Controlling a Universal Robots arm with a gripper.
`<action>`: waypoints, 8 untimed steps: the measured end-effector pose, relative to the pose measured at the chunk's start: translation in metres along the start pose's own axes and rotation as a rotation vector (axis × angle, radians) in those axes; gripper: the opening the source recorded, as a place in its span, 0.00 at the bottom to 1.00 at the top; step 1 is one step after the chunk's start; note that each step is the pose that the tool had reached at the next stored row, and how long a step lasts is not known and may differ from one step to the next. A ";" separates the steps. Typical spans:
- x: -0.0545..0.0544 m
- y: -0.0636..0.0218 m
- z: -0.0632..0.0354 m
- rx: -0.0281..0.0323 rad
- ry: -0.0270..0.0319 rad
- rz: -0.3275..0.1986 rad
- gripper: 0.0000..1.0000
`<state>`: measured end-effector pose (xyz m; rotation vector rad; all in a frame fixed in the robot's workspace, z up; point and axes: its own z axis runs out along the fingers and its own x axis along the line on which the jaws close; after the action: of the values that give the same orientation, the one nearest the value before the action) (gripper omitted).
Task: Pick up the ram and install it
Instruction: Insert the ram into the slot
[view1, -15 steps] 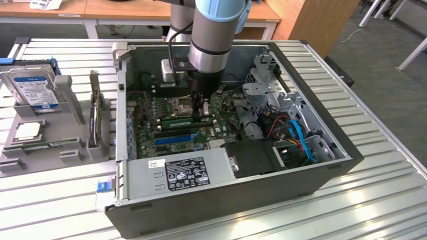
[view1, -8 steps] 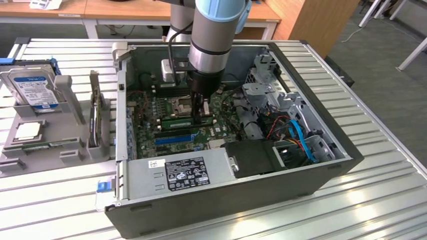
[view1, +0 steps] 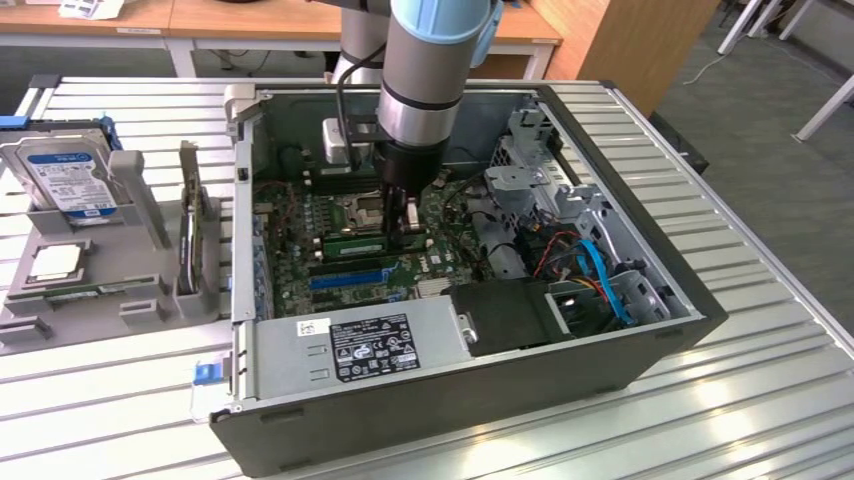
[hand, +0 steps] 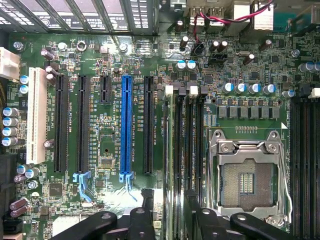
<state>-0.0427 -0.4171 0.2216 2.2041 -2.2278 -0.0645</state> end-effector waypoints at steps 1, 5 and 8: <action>0.000 0.0000 -0.0006 -0.0001 0.0001 0.000 0.37; 0.000 0.0002 -0.0055 0.0000 -0.0001 0.000 0.37; 0.000 0.0004 -0.0104 0.0001 -0.0002 0.000 0.37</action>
<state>-0.0427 -0.4171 0.2319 2.2042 -2.2279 -0.0646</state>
